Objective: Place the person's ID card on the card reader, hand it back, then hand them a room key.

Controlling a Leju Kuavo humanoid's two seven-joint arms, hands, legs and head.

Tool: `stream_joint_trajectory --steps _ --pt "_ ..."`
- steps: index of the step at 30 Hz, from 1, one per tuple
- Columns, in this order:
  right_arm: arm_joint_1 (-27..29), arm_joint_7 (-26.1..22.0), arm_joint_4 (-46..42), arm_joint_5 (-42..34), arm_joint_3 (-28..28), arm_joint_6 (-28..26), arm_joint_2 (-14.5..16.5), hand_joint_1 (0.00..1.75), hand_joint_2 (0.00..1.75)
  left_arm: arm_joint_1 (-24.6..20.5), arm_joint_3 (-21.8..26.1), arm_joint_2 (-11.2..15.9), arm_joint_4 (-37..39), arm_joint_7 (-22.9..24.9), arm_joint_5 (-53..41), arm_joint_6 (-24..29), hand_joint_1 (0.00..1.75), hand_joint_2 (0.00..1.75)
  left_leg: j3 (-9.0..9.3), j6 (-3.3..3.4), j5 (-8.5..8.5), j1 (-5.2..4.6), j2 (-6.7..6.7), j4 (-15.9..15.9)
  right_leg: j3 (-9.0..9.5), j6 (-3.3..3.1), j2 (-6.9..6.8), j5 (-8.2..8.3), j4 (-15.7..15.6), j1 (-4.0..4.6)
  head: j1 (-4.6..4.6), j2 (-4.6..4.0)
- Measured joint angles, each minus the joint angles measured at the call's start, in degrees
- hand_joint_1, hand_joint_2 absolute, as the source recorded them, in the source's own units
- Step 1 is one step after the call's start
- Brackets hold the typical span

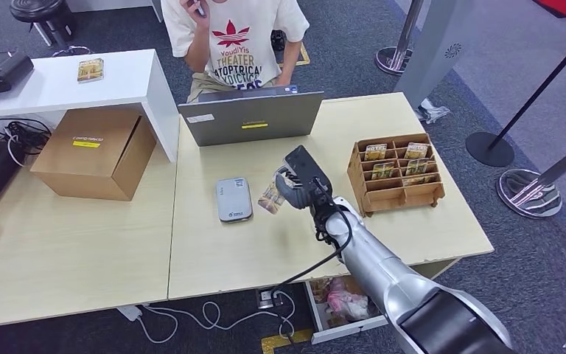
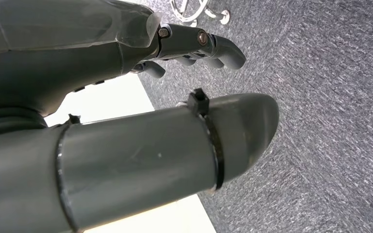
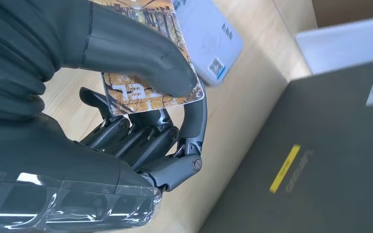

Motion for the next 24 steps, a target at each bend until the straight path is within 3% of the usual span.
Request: stream_joint_trajectory --steps 10,24 --pt "0.7 0.6 -0.4 2.2 -4.1 -1.1 -1.6 1.75 1.75 0.0 0.0 0.0 0.0 -0.2 -0.8 -0.5 0.00 0.00 0.01 0.00 0.00 0.01 0.00 0.0 -0.01 0.00 0.01 0.00 0.0 0.00 0.00 0.00" --pt "0.8 3.3 -0.4 6.4 -4.8 -0.3 -0.8 1.75 1.75 0.0 0.0 -0.1 0.0 0.0 -0.9 -0.9 0.00 0.00 -0.02 0.00 0.00 0.01 0.00 0.0 0.00 0.00 -0.02 0.00 0.0 0.00 -0.01 0.00"
